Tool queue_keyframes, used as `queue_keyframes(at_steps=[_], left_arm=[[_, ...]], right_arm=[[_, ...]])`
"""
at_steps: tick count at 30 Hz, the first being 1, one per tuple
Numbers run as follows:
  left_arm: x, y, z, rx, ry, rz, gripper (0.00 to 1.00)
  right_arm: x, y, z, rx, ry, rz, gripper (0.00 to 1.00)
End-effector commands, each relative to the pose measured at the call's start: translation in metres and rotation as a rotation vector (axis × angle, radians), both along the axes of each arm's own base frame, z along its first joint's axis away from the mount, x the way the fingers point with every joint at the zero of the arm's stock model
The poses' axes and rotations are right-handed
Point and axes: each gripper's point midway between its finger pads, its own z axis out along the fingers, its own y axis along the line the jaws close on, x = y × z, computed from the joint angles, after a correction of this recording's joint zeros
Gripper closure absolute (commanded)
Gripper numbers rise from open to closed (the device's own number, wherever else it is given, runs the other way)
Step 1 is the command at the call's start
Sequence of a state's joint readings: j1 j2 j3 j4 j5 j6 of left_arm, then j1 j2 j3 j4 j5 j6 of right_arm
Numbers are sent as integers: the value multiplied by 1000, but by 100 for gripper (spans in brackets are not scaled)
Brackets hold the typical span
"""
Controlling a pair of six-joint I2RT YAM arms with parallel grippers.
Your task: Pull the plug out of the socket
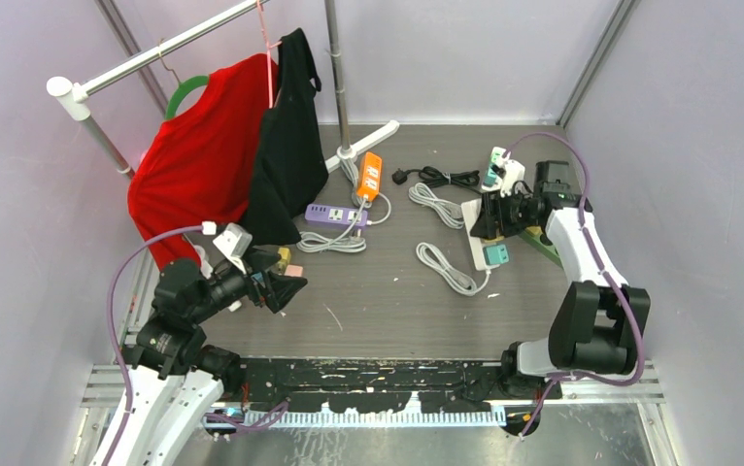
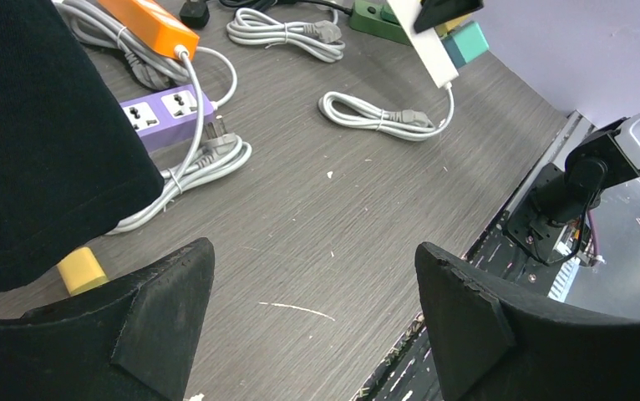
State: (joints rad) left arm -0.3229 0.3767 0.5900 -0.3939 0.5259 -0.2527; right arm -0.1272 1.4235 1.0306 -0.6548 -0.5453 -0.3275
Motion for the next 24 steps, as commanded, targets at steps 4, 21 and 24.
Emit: queue_keyframes(at_steps=[4,21,24], left_arm=[[1,-5,6,-1,-39,-32,11],[6,-4,-3,28,-13,-23,12],[7,-3,-3,31,-14,-19,12]], right_arm=[[-15,63,97,249,-278,324,99],[-39,135,271,-22,-788,977,99],[-39,146,249,-246,-766,1100,98]])
